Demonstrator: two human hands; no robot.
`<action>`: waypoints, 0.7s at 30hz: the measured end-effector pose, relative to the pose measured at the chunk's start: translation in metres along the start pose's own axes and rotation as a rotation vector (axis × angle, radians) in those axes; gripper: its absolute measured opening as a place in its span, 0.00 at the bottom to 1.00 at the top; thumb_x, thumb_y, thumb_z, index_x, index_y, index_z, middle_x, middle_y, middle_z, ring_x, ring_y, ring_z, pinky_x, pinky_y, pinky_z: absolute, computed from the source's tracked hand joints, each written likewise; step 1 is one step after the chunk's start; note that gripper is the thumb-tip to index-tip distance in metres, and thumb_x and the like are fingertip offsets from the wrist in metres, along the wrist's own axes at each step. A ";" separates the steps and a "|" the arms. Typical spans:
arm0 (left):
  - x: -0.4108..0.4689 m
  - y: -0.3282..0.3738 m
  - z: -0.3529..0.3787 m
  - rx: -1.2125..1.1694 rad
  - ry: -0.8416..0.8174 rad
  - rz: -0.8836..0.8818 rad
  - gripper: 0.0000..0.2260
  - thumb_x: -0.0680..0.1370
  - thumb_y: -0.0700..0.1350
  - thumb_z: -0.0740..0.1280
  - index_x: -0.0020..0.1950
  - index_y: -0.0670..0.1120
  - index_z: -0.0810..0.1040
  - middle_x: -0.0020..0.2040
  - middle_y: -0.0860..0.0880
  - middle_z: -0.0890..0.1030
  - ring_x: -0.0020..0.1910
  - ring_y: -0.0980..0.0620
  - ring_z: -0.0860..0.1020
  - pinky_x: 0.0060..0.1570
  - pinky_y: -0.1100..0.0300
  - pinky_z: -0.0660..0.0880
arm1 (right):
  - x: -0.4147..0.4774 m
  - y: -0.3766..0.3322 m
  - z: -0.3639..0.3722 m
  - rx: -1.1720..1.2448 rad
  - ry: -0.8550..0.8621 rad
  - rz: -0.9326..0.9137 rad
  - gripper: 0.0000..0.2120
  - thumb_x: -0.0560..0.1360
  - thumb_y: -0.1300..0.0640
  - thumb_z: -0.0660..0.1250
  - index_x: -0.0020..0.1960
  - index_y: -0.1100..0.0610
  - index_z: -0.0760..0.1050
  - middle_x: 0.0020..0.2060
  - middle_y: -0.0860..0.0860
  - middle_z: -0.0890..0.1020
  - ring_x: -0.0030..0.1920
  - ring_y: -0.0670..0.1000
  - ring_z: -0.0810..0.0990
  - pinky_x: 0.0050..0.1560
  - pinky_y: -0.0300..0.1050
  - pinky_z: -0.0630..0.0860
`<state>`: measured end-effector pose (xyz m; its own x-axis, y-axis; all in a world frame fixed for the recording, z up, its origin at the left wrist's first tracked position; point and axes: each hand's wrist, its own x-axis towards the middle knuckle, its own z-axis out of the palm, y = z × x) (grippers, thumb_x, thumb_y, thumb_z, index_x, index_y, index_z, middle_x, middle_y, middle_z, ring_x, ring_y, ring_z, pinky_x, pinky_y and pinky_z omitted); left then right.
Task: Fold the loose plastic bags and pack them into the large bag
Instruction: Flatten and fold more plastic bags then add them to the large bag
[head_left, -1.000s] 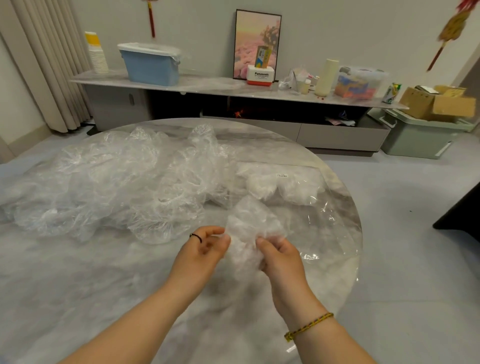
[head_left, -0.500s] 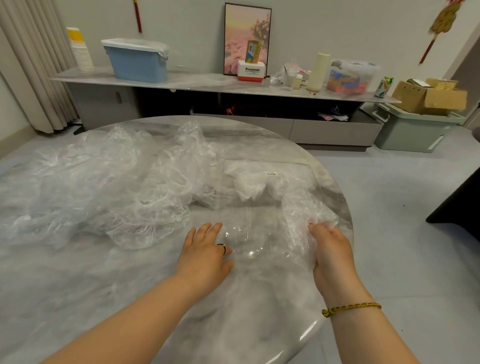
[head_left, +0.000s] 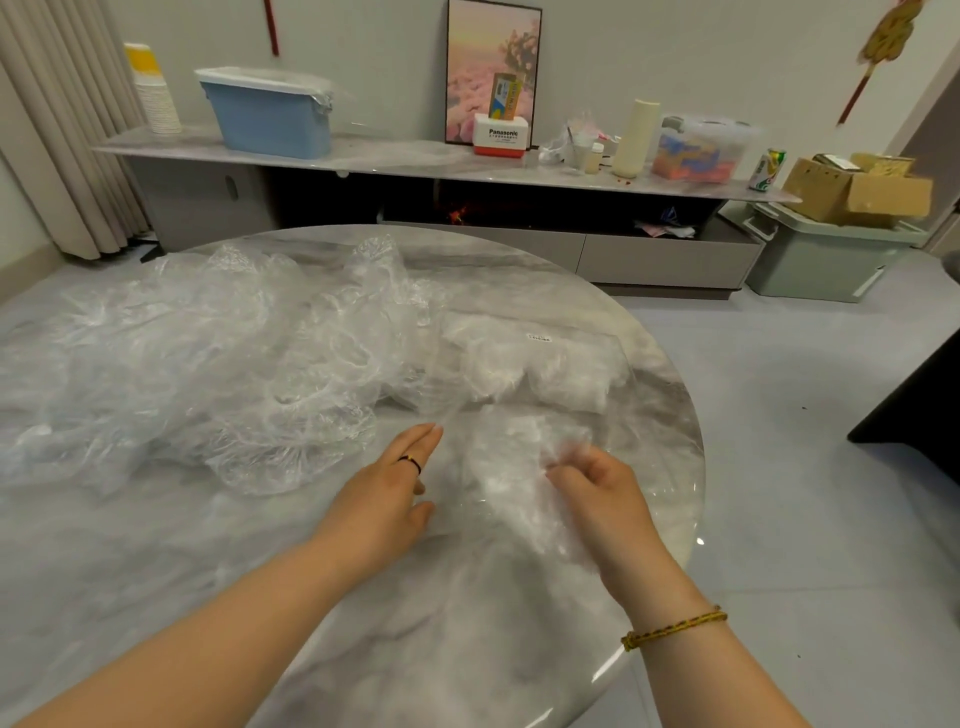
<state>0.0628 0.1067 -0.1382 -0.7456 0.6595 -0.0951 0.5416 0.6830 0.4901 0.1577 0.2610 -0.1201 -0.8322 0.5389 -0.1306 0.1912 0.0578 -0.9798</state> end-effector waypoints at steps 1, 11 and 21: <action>-0.002 0.000 -0.002 -0.027 0.007 0.002 0.32 0.78 0.42 0.62 0.75 0.54 0.46 0.75 0.60 0.47 0.52 0.63 0.72 0.50 0.75 0.64 | -0.001 0.000 0.004 -0.070 -0.041 -0.032 0.10 0.76 0.68 0.59 0.39 0.62 0.76 0.29 0.51 0.74 0.28 0.45 0.68 0.25 0.31 0.64; -0.034 -0.004 -0.027 -0.149 0.046 0.072 0.31 0.78 0.39 0.61 0.74 0.56 0.50 0.71 0.65 0.51 0.59 0.71 0.65 0.43 0.89 0.54 | 0.006 0.004 0.033 -0.553 -0.202 -0.162 0.18 0.79 0.66 0.52 0.65 0.58 0.69 0.58 0.56 0.77 0.59 0.52 0.73 0.57 0.40 0.69; -0.048 -0.005 -0.034 -0.228 0.059 0.176 0.31 0.78 0.39 0.62 0.64 0.66 0.46 0.66 0.68 0.50 0.61 0.67 0.56 0.47 0.88 0.55 | 0.064 -0.024 0.078 -0.377 0.081 0.067 0.23 0.77 0.69 0.51 0.71 0.60 0.57 0.50 0.56 0.73 0.51 0.54 0.72 0.51 0.42 0.68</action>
<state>0.0823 0.0607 -0.1064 -0.6732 0.7373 0.0558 0.5683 0.4677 0.6770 0.0598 0.2286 -0.1168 -0.7705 0.6156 -0.1655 0.4340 0.3165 -0.8435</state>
